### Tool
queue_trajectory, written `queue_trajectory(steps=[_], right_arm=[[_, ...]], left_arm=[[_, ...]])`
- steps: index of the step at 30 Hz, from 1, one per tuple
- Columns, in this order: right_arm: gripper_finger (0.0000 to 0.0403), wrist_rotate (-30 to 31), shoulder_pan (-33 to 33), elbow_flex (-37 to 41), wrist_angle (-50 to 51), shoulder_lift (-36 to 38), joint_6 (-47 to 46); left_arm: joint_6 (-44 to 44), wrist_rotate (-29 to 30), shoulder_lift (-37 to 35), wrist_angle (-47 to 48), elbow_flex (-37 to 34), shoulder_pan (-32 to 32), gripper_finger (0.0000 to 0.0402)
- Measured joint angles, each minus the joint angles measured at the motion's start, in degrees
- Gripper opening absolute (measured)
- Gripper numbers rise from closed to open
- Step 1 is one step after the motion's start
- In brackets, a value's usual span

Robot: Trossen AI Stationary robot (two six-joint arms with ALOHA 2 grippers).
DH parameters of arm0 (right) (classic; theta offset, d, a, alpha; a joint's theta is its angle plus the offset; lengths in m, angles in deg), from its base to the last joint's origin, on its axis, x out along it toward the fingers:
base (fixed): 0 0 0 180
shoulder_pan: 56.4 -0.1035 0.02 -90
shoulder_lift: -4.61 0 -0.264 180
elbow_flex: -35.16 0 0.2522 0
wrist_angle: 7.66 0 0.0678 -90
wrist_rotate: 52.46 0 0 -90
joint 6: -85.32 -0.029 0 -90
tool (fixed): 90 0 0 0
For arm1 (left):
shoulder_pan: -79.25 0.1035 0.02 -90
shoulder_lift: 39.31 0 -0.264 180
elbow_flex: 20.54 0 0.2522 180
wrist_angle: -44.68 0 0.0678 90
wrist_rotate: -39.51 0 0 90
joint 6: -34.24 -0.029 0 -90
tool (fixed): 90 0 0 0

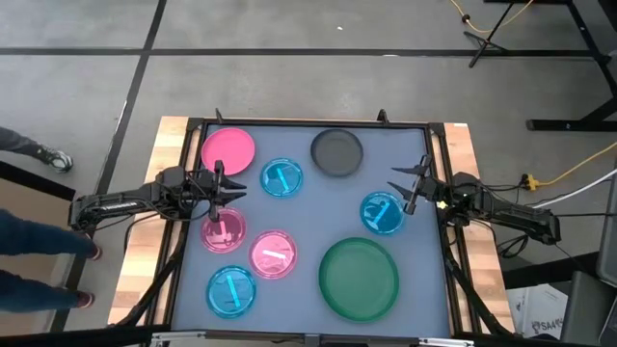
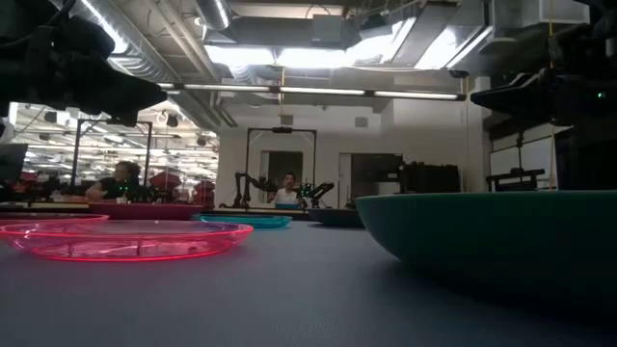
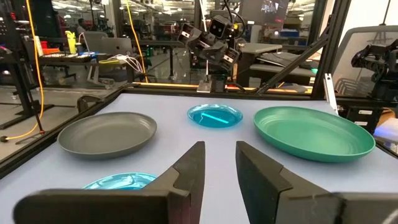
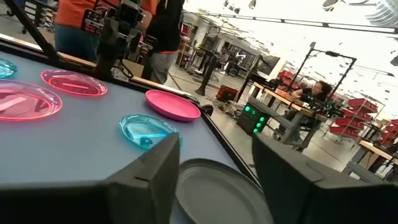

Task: Stack plastic plates
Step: Stack the black plate on top of the green plate

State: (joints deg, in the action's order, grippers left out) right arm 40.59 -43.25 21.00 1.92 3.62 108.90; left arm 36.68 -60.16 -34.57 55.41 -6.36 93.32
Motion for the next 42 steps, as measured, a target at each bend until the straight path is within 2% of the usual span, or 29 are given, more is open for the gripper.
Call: queue_trajectory(steps=[6, 15, 24, 32, 42], right_arm=[[0.0240, -0.57, 0.00, -0.03, -3.17, 0.00, 0.00], [0.0244, -0.46, 0.00, -5.08, -3.04, 0.00, 1.43], [0.0244, 6.01, 0.00, -11.64, -0.31, -1.23, 2.23], [0.0244, 8.90, 0.00, -19.97, 3.14, -8.71, 2.25], [0.0244, 14.38, 0.00, -31.45, 4.97, -23.79, 2.38]], left_arm=[[0.00, 0.00, 0.02, 0.00, 0.00, 0.00, 0.0084], [0.00, 0.00, 0.01, 0.00, 0.00, 0.01, 0.0084], [0.00, 0.00, 0.01, 0.00, 0.00, 0.00, 0.0084], [0.00, 0.00, 0.00, 0.00, 0.00, 0.00, 0.0084], [0.02, 0.00, 0.00, 0.00, 0.00, 0.00, 0.0084]])
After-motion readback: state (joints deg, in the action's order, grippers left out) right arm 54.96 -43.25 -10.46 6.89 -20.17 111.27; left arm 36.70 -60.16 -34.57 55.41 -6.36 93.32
